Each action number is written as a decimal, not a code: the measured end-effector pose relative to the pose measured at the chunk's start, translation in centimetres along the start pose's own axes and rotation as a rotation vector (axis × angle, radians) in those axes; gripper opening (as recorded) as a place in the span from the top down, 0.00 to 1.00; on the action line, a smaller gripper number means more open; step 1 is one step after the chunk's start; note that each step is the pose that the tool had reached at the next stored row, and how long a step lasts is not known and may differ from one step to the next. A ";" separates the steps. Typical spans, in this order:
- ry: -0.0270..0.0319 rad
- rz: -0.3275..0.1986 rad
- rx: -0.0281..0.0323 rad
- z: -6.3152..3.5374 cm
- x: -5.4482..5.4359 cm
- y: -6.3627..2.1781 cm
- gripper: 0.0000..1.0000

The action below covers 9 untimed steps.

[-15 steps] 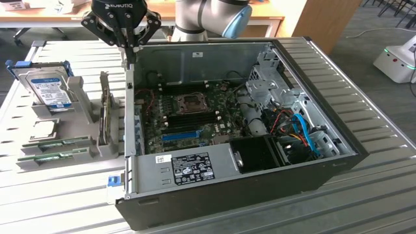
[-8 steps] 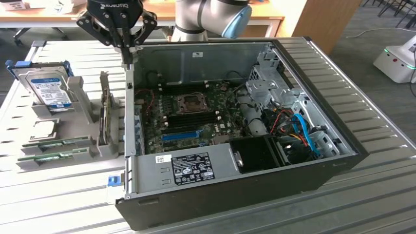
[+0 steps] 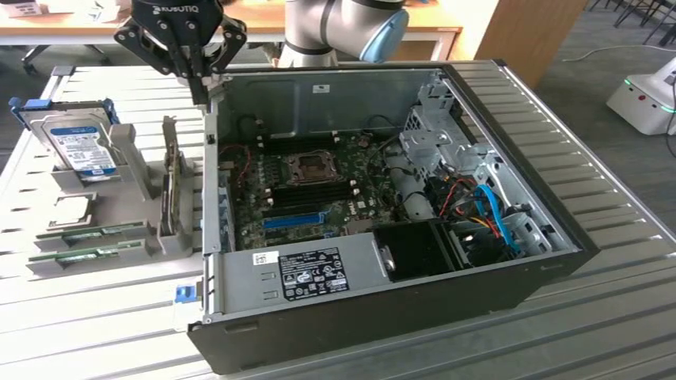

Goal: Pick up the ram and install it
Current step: 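Reach for the ram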

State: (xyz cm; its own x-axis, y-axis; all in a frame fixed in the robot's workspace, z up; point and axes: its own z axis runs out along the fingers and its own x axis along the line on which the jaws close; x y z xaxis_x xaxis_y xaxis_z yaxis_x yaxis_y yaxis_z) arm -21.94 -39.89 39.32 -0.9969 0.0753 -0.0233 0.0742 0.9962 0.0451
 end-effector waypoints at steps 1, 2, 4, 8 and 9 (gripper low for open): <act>0.0001 0.000 0.0001 -0.01 0.1 -0.01 0.89; 0.0001 0.000 0.0001 -0.01 0.2 -0.02 0.89; 0.0000 0.000 0.0001 -0.02 0.5 -0.03 0.89; 0.0000 0.000 0.0000 -0.03 0.9 -0.07 0.89; 0.0001 0.000 0.0001 -0.03 1.0 -0.08 0.89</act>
State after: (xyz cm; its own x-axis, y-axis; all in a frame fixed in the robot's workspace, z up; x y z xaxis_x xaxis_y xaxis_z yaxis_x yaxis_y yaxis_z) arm -22.98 -39.89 39.32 -0.9969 0.0753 -0.0233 0.0742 0.9962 0.0451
